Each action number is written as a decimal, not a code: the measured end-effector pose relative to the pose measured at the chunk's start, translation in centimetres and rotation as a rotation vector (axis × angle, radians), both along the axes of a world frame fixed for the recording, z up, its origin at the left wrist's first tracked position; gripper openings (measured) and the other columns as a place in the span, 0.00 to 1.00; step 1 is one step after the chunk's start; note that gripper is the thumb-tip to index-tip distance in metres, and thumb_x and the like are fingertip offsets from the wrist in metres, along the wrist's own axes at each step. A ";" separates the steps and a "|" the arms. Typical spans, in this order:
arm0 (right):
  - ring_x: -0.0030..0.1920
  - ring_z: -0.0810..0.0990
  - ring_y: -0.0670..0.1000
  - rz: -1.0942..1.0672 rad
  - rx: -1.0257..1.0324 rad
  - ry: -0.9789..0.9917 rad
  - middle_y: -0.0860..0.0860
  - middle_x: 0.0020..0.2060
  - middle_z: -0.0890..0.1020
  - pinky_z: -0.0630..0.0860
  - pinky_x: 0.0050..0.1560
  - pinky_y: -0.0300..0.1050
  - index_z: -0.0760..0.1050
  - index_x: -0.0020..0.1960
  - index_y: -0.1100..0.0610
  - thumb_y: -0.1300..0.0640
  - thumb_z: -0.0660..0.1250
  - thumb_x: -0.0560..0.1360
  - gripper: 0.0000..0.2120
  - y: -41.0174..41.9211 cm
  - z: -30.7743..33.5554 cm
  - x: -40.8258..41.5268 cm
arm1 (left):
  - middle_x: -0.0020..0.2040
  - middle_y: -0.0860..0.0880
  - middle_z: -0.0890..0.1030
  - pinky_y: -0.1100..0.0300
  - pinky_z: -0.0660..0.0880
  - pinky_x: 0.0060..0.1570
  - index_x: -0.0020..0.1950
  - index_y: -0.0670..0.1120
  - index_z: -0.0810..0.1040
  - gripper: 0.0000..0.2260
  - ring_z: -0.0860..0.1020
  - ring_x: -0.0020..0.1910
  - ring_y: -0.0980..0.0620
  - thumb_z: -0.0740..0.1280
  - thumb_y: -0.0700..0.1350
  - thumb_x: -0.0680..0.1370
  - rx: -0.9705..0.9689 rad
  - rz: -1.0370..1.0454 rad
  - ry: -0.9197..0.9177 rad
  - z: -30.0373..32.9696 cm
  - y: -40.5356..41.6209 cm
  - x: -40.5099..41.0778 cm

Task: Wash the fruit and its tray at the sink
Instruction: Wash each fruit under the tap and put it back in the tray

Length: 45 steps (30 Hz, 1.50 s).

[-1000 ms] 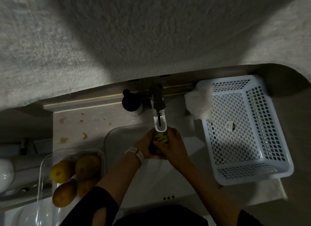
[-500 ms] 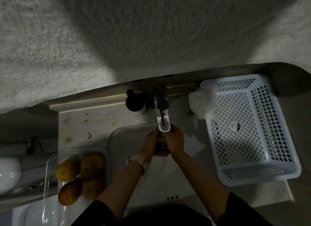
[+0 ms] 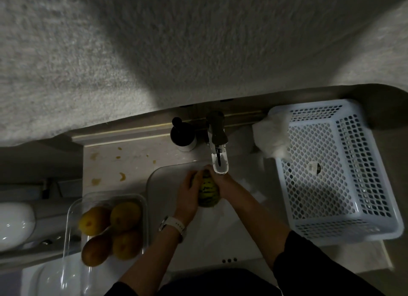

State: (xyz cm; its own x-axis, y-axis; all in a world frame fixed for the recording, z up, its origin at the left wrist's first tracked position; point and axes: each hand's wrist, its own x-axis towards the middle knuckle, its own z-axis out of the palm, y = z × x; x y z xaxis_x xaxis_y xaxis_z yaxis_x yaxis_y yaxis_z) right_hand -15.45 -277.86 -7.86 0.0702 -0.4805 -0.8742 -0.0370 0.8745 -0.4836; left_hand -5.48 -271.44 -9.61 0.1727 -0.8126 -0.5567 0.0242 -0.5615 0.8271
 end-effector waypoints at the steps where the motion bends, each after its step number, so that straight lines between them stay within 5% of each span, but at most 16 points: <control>1: 0.54 0.79 0.59 0.073 -0.064 0.068 0.61 0.52 0.80 0.74 0.62 0.53 0.76 0.54 0.64 0.54 0.62 0.80 0.14 0.1 -0.1 0.3 | 0.51 0.44 0.83 0.56 0.81 0.41 0.57 0.47 0.79 0.13 0.83 0.47 0.47 0.60 0.53 0.82 0.121 0.060 0.059 0.1 -0.3 -0.1; 4: 0.57 0.80 0.57 0.166 -0.188 0.088 0.57 0.54 0.82 0.73 0.63 0.54 0.78 0.58 0.60 0.50 0.68 0.76 0.16 0.8 0.0 0.1 | 0.47 0.43 0.85 0.49 0.80 0.32 0.54 0.49 0.81 0.22 0.84 0.42 0.42 0.61 0.65 0.77 0.527 0.097 0.266 0.2 -1.6 -0.2; 6: 0.56 0.80 0.54 0.241 -0.242 0.093 0.55 0.54 0.82 0.74 0.63 0.55 0.79 0.57 0.56 0.47 0.70 0.74 0.17 1.0 0.1 -0.9 | 0.48 0.42 0.85 0.46 0.80 0.35 0.55 0.48 0.80 0.25 0.83 0.46 0.39 0.62 0.67 0.74 0.679 0.052 0.428 0.0 -2.4 0.0; 12: 0.56 0.80 0.49 0.281 -0.372 0.105 0.50 0.54 0.82 0.75 0.61 0.49 0.77 0.59 0.53 0.48 0.74 0.70 0.20 1.5 -0.4 -3.5 | 0.57 0.35 0.80 0.40 0.81 0.44 0.64 0.44 0.75 0.32 0.82 0.49 0.33 0.72 0.60 0.65 0.717 -0.046 0.757 -0.1 -4.1 -0.3; 15: 0.54 0.80 0.55 0.168 -0.354 0.204 0.54 0.51 0.82 0.76 0.58 0.52 0.76 0.56 0.58 0.52 0.70 0.74 0.14 1.7 -1.3 -4.7 | 0.56 0.37 0.82 0.39 0.80 0.47 0.61 0.43 0.77 0.29 0.82 0.51 0.35 0.73 0.60 0.67 0.646 -0.121 0.694 -1.1 -4.1 -1.5; 18: 0.50 0.82 0.56 -0.076 -0.172 0.194 0.57 0.48 0.83 0.78 0.53 0.49 0.78 0.54 0.61 0.47 0.66 0.77 0.17 1.7 -2.1 -5.4 | 0.49 0.42 0.83 0.52 0.79 0.39 0.57 0.45 0.77 0.24 0.82 0.46 0.40 0.59 0.64 0.78 0.612 -0.293 0.289 -1.7 -4.0 -3.4; 20: 0.50 0.82 0.57 -0.177 -0.016 0.126 0.60 0.50 0.83 0.78 0.55 0.50 0.79 0.55 0.61 0.44 0.62 0.78 0.21 1.8 -2.5 -5.7 | 0.51 0.44 0.82 0.52 0.79 0.41 0.56 0.48 0.78 0.19 0.81 0.52 0.39 0.62 0.62 0.78 0.421 -0.290 0.129 -2.2 -4.0 -4.6; 23: 0.56 0.80 0.62 -0.350 0.201 -0.113 0.62 0.53 0.83 0.75 0.60 0.60 0.78 0.59 0.60 0.40 0.58 0.79 0.25 2.3 -2.7 -5.9 | 0.51 0.46 0.84 0.50 0.78 0.55 0.52 0.50 0.80 0.14 0.82 0.53 0.46 0.66 0.59 0.76 0.176 -0.272 0.021 -2.4 -3.5 -4.8; 27: 0.49 0.79 0.61 -0.483 0.419 -0.299 0.62 0.46 0.83 0.74 0.51 0.58 0.77 0.54 0.59 0.36 0.54 0.78 0.27 2.3 -2.6 -6.0 | 0.44 0.59 0.85 0.70 0.76 0.44 0.45 0.66 0.81 0.06 0.83 0.46 0.60 0.71 0.53 0.73 0.026 -0.342 0.040 -1.6 -2.3 -4.4; 30: 0.48 0.79 0.59 -0.468 0.377 -0.272 0.61 0.46 0.81 0.75 0.50 0.55 0.78 0.56 0.58 0.38 0.54 0.79 0.26 2.1 -2.6 -5.1 | 0.44 0.57 0.85 0.72 0.75 0.42 0.49 0.62 0.80 0.05 0.82 0.46 0.61 0.70 0.52 0.76 -0.015 -0.327 0.032 -1.6 -2.1 -3.9; 35: 0.36 0.79 0.53 -0.407 0.168 -0.135 0.55 0.34 0.80 0.75 0.43 0.45 0.77 0.49 0.61 0.47 0.61 0.79 0.17 2.4 -2.9 -2.6 | 0.42 0.53 0.82 0.65 0.74 0.41 0.46 0.52 0.79 0.08 0.81 0.44 0.53 0.62 0.48 0.81 0.094 -0.211 -0.144 -2.2 -2.7 -2.9; 37: 0.42 0.80 0.57 -0.309 0.096 -0.057 0.58 0.40 0.81 0.77 0.47 0.49 0.78 0.50 0.63 0.51 0.62 0.79 0.15 2.3 -3.0 -2.1 | 0.43 0.49 0.82 0.58 0.76 0.45 0.46 0.50 0.79 0.12 0.81 0.46 0.48 0.59 0.51 0.82 0.171 -0.230 -0.161 -2.1 -3.3 -2.3; 40: 0.52 0.81 0.59 0.002 -0.118 0.178 0.60 0.50 0.83 0.77 0.59 0.55 0.79 0.52 0.63 0.52 0.65 0.78 0.13 1.7 -2.9 -1.2 | 0.44 0.46 0.84 0.55 0.79 0.35 0.47 0.48 0.80 0.18 0.83 0.43 0.44 0.58 0.59 0.81 0.428 -0.102 0.065 -2.1 -3.4 -1.3; 45: 0.56 0.79 0.66 -0.074 -0.105 0.038 0.69 0.54 0.80 0.75 0.60 0.60 0.78 0.45 0.64 0.49 0.64 0.78 0.17 0.6 -2.4 -0.6 | 0.54 0.36 0.81 0.43 0.80 0.33 0.60 0.42 0.78 0.28 0.82 0.47 0.33 0.57 0.64 0.78 0.661 0.046 0.264 -2.3 -2.6 0.4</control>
